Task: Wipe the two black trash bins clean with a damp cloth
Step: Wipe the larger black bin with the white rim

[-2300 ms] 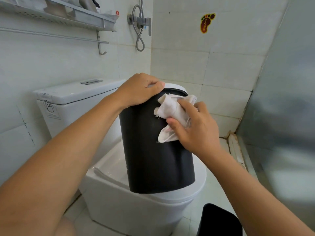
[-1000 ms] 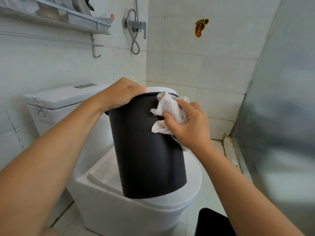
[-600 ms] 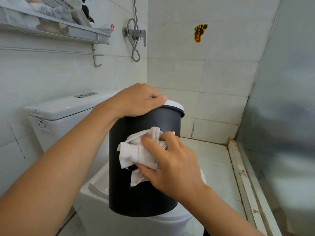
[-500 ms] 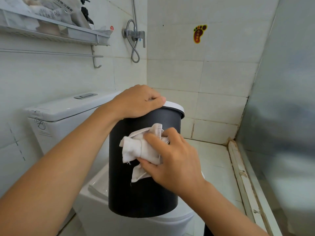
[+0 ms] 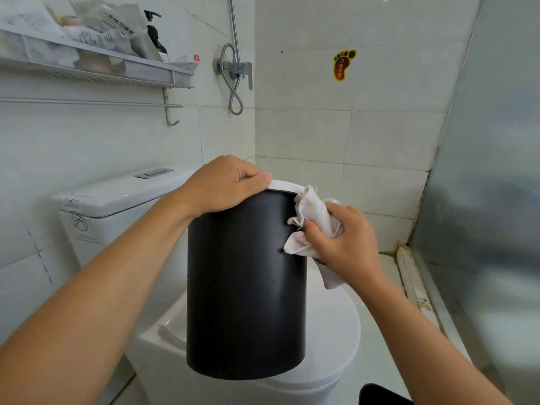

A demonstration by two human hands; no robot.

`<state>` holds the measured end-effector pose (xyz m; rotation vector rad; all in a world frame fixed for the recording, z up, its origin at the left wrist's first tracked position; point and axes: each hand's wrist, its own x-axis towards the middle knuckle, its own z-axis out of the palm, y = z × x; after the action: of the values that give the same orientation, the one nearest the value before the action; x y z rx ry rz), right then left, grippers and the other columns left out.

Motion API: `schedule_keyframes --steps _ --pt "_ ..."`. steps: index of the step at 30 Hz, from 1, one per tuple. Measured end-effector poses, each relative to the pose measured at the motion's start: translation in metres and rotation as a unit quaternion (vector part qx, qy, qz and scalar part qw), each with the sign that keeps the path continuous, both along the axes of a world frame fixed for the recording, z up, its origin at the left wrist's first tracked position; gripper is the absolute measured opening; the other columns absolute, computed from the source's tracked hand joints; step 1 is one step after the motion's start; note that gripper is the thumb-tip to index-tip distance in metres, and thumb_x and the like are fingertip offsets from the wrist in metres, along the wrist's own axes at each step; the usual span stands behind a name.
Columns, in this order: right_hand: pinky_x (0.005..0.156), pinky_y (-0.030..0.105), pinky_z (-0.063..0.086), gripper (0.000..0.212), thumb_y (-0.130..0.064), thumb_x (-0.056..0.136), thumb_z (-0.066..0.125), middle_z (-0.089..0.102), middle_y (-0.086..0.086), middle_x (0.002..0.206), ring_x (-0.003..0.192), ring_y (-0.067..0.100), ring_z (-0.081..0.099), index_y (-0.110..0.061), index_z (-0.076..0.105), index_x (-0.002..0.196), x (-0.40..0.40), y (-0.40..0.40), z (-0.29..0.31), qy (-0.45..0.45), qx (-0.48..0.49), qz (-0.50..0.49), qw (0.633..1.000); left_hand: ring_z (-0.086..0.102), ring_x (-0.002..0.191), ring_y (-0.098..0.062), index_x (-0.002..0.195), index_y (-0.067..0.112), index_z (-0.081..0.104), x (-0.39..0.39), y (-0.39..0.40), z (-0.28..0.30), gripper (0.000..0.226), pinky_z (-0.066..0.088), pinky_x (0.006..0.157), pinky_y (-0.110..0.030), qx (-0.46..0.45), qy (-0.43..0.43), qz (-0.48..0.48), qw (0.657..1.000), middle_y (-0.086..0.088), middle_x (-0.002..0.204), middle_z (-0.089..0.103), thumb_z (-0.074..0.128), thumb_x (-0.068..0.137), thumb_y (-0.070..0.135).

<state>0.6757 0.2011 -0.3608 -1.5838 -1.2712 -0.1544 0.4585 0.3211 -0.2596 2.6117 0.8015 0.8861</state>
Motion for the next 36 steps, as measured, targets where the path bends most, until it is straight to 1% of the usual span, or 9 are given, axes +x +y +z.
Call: schedule_keyframes --steps 3,8,10,19,25,27,30,32,36 --pt "0.069 0.031 0.048 0.052 -0.076 0.072 0.060 0.055 -0.012 0.091 0.080 0.009 0.059 -0.043 0.069 0.112 -0.018 -0.002 0.002 -0.024 0.018 -0.002 1.000 0.031 0.057 -0.011 0.065 0.015 0.035 0.006 0.001 0.001 0.055 0.029 0.061 -0.035 0.027 0.024 0.027 0.999 0.008 0.057 0.032 0.054 0.104 0.048" --pt "0.052 0.030 0.046 0.049 -0.068 0.080 0.065 0.052 -0.004 0.093 0.071 0.017 0.055 -0.036 0.070 0.115 -0.073 -0.009 0.013 -0.216 0.078 0.042 0.972 0.030 0.057 -0.014 0.065 0.010 0.039 0.006 0.001 0.000 0.055 0.029 0.061 -0.036 -0.002 0.006 -0.009 1.000 0.006 0.057 0.033 0.051 0.098 0.052" --pt "0.050 0.028 0.045 0.047 -0.067 0.080 0.064 0.053 -0.003 0.092 0.068 0.017 0.055 -0.036 0.070 0.115 -0.074 -0.008 0.014 -0.238 0.079 0.035 0.967 0.031 0.057 -0.014 0.064 0.009 0.039 0.002 0.001 -0.001 0.056 0.029 0.060 -0.036 -0.018 -0.002 -0.024 1.000 0.004 0.058 0.034 0.053 0.100 0.050" --pt "0.067 0.033 0.045 0.039 -0.065 0.083 0.065 0.051 -0.008 0.091 0.079 0.021 0.062 -0.036 0.068 0.109 -0.017 -0.006 0.025 -0.083 -0.080 -0.095 0.989 0.029 0.056 -0.011 0.064 0.016 0.034 0.000 -0.005 0.003 0.054 0.027 0.059 -0.032 -0.012 0.015 0.020 1.000 0.005 0.061 0.031 0.052 0.107 0.044" --pt "0.050 0.019 0.031 0.045 -0.069 0.081 0.062 0.051 -0.008 0.089 0.064 0.011 0.047 -0.033 0.070 0.106 -0.069 -0.010 0.029 -0.234 0.057 -0.004 0.971 0.036 0.060 -0.015 0.066 0.008 0.047 0.003 -0.002 0.002 0.054 0.034 0.063 -0.035 -0.016 0.011 0.025 1.000 0.002 0.060 0.042 0.053 0.107 0.043" --pt "0.051 0.021 0.037 0.048 -0.071 0.080 0.062 0.054 -0.007 0.095 0.067 0.011 0.048 -0.036 0.069 0.111 -0.071 -0.005 0.026 -0.240 0.062 0.036 0.968 0.035 0.058 -0.013 0.063 0.009 0.044 -0.004 0.001 0.001 0.055 0.033 0.062 -0.034 -0.039 -0.010 0.004 0.999 0.006 0.058 0.040 0.055 0.107 0.040" --pt "0.057 0.032 0.049 0.051 -0.072 0.078 0.062 0.052 -0.009 0.096 0.069 0.014 0.054 -0.038 0.067 0.115 -0.051 0.002 0.015 -0.153 0.034 0.027 0.987 0.035 0.058 -0.010 0.061 0.012 0.044 -0.013 0.005 -0.001 0.055 0.033 0.063 -0.033 -0.035 -0.025 -0.007 0.999 0.009 0.059 0.037 0.056 0.104 0.045" --pt "0.063 0.033 0.048 0.050 -0.070 0.077 0.065 0.051 -0.011 0.091 0.073 0.010 0.055 -0.036 0.068 0.114 -0.034 0.006 0.005 -0.091 0.016 0.011 0.996 0.039 0.060 -0.012 0.068 0.005 0.051 -0.018 0.006 -0.003 0.055 0.036 0.065 -0.034 -0.034 -0.024 0.002 0.999 0.002 0.062 0.041 0.056 0.100 0.049" --pt "0.070 0.030 0.045 0.041 -0.067 0.077 0.067 0.056 -0.011 0.091 0.083 0.004 0.057 -0.039 0.069 0.107 -0.017 0.005 -0.017 -0.020 0.005 0.026 0.999 0.061 0.071 -0.019 0.077 0.015 0.070 -0.023 0.006 -0.003 0.053 0.047 0.068 -0.035 -0.035 -0.006 0.019 0.999 -0.002 0.074 0.065 0.062 0.083 0.067"
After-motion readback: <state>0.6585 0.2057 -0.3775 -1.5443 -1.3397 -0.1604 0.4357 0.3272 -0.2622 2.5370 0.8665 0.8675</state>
